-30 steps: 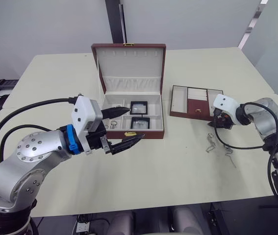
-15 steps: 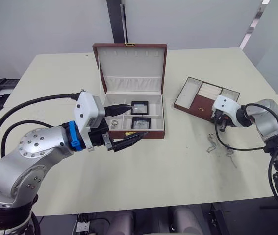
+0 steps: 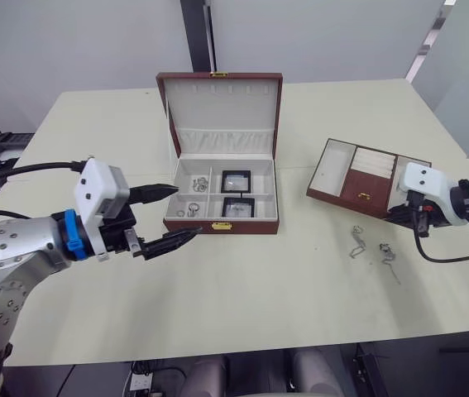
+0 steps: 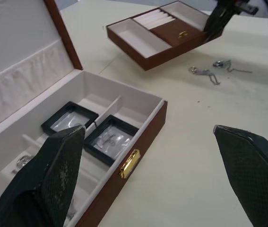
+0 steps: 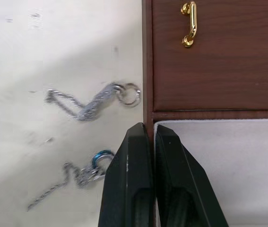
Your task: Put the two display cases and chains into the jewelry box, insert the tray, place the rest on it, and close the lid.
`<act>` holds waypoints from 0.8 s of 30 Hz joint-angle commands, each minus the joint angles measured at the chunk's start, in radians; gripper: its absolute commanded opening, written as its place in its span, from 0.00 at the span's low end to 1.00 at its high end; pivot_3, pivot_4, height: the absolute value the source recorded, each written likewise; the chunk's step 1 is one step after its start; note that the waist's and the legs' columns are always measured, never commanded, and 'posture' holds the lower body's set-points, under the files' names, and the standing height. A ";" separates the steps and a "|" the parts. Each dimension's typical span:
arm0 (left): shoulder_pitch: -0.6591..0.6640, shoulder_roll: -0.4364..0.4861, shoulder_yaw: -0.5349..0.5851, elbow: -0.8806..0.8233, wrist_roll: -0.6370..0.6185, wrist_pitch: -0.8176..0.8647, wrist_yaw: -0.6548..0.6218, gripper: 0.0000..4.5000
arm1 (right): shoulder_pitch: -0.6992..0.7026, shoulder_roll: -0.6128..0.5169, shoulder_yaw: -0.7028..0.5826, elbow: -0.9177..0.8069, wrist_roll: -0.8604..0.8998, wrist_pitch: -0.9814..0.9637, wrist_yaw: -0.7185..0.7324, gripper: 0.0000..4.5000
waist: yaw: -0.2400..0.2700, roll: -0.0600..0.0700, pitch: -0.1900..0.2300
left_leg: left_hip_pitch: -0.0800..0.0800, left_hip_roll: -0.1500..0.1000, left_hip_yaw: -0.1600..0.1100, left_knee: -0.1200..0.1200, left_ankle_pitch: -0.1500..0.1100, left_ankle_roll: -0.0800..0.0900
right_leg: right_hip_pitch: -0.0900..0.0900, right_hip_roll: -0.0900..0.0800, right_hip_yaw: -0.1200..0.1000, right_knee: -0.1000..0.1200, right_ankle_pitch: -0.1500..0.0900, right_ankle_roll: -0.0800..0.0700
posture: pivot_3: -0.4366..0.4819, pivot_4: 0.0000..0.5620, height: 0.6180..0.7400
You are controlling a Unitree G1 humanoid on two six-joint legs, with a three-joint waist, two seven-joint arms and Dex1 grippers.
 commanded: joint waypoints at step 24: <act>0.242 0.010 0.263 0.083 0.144 -0.082 -0.096 1.00 | -0.494 0.430 0.348 -0.091 0.083 0.210 -0.023 0.01 | 0.002 0.000 0.001 | -0.001 0.001 -0.004 -0.001 0.001 -0.002 | -0.002 0.000 -0.001 -0.001 0.000 0.000 | 0.48 0.27 1.00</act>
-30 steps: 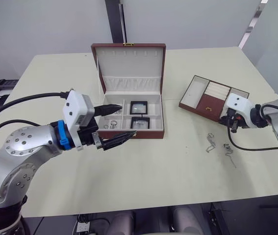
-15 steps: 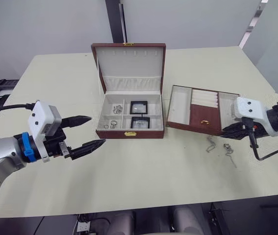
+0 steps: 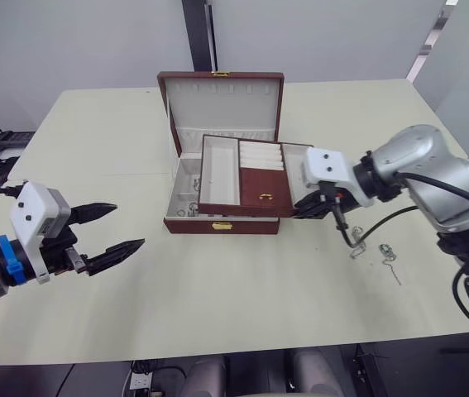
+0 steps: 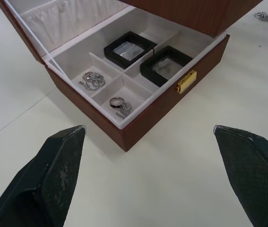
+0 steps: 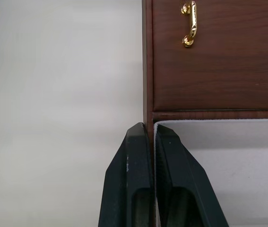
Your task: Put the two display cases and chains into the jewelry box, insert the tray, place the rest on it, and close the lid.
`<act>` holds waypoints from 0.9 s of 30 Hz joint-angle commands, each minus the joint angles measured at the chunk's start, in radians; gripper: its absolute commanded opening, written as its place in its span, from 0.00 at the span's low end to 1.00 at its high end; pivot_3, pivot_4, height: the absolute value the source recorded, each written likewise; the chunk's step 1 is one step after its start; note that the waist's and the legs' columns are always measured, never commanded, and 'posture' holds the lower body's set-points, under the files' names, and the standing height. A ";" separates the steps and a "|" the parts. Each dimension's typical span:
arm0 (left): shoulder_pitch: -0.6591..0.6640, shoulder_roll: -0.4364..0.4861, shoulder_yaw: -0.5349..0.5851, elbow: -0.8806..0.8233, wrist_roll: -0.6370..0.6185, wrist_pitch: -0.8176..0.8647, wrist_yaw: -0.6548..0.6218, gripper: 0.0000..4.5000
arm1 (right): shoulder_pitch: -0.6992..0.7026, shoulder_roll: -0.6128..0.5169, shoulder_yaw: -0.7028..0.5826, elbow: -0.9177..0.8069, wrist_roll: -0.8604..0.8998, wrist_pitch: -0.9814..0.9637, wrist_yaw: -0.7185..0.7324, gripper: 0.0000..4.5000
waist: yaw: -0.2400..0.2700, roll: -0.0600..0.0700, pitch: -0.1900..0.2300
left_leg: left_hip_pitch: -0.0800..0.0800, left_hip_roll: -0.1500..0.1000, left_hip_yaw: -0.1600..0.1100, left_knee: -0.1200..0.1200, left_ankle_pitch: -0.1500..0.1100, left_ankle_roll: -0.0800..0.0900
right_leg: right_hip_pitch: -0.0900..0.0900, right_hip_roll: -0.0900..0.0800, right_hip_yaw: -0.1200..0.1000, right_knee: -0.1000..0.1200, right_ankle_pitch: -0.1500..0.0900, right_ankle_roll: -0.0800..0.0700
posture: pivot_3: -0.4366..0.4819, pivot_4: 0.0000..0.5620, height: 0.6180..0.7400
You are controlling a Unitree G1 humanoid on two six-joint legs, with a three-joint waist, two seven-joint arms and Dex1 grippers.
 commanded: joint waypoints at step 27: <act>0.004 -0.028 0.059 0.008 -0.004 -0.044 -0.001 1.00 | -0.147 0.333 0.075 0.307 -0.111 -0.072 -0.125 0.01 | -0.006 0.000 0.000 | 0.000 0.000 -0.001 0.000 0.000 -0.001 | -0.006 0.000 0.002 0.004 0.001 -0.001 | 0.48 0.27 1.00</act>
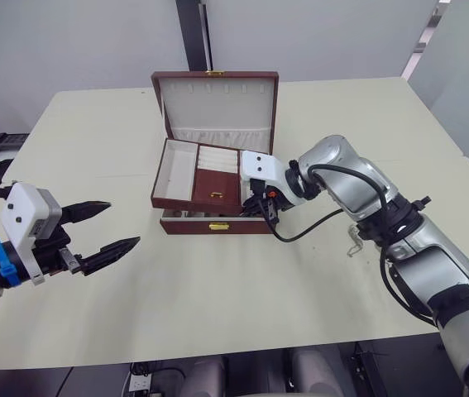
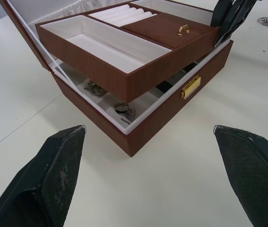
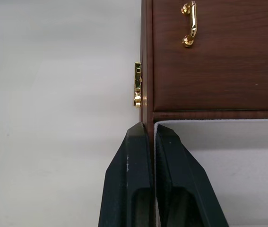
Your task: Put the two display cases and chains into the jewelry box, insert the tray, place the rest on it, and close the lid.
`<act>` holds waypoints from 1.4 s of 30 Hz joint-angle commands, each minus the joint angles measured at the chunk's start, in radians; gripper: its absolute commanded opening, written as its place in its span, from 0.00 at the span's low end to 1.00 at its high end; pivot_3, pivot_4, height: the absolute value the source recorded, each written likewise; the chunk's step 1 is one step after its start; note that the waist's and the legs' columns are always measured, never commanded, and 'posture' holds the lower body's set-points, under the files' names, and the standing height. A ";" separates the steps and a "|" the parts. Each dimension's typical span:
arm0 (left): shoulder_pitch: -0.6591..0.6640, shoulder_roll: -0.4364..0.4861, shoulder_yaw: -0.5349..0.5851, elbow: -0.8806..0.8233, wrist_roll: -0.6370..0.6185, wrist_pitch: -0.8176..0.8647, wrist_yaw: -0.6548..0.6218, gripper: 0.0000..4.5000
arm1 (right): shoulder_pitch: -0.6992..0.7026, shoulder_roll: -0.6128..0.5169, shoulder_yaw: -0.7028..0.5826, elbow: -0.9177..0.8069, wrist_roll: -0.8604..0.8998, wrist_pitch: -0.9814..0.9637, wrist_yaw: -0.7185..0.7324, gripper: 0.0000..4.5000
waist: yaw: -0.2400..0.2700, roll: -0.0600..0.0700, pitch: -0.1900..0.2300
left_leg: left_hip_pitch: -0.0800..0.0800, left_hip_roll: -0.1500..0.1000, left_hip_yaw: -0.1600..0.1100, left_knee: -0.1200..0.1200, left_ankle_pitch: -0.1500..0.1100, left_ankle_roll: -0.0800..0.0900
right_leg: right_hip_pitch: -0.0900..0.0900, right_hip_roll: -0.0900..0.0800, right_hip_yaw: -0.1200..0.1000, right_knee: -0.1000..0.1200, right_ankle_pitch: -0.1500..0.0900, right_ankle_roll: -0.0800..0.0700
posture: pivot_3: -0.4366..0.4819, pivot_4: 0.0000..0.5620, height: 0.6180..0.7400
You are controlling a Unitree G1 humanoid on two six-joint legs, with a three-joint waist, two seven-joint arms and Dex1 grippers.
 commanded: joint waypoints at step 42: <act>-0.039 0.013 0.059 0.052 -0.004 -0.024 -0.012 1.00 | -0.037 0.033 -0.024 0.082 -0.081 -0.071 0.037 0.01 | -0.004 0.000 0.000 | 0.000 0.000 0.000 0.000 0.000 0.000 | -0.001 0.000 0.000 0.000 0.000 0.000 | 0.48 0.27 1.00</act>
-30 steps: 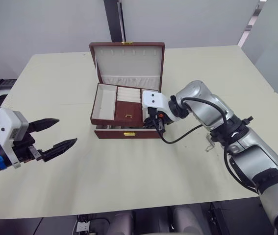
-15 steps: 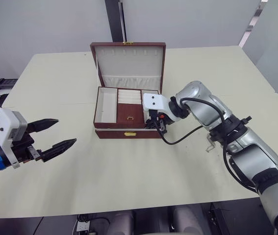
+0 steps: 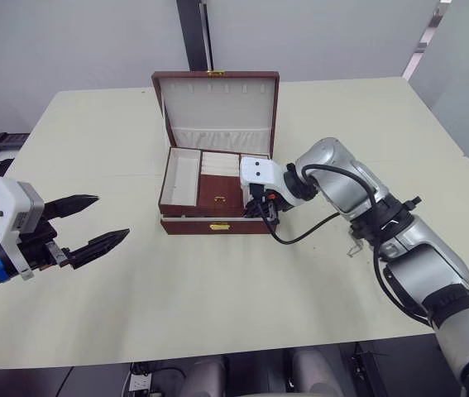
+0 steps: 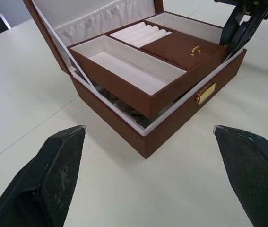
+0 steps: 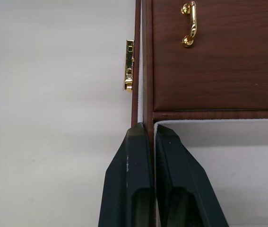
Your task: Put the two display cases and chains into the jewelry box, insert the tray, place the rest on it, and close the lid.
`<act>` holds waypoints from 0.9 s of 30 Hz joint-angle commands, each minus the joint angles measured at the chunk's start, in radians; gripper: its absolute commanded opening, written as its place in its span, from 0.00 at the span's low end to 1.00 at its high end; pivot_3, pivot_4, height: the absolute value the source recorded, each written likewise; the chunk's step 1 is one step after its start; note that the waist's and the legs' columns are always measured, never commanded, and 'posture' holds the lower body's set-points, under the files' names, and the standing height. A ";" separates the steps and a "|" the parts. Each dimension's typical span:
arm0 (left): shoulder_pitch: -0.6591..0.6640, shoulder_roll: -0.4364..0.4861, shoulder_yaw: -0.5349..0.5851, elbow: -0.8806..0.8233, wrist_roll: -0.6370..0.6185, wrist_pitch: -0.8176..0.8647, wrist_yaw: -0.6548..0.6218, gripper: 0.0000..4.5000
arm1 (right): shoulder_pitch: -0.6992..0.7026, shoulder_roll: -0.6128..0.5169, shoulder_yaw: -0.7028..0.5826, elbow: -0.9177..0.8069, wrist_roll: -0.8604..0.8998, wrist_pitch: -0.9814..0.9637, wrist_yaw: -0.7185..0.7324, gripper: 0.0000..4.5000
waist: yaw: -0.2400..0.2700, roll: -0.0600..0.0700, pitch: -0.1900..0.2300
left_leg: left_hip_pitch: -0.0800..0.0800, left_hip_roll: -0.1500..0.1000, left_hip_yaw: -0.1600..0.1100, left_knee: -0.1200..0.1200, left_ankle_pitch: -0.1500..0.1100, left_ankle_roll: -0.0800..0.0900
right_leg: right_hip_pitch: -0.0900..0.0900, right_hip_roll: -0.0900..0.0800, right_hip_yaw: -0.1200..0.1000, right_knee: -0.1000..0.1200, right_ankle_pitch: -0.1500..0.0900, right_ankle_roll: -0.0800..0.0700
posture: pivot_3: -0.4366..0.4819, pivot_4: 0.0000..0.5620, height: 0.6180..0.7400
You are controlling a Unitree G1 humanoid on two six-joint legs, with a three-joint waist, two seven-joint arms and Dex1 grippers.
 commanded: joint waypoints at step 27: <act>-0.025 -0.007 0.003 -0.032 -0.018 0.000 0.036 1.00 | 0.018 0.048 -0.153 -0.069 0.076 -0.192 -0.091 0.99 | -0.003 0.000 0.000 | 0.000 0.000 0.000 0.000 0.000 0.000 | 0.000 0.000 0.000 0.000 0.000 0.000 | 0.48 0.27 1.00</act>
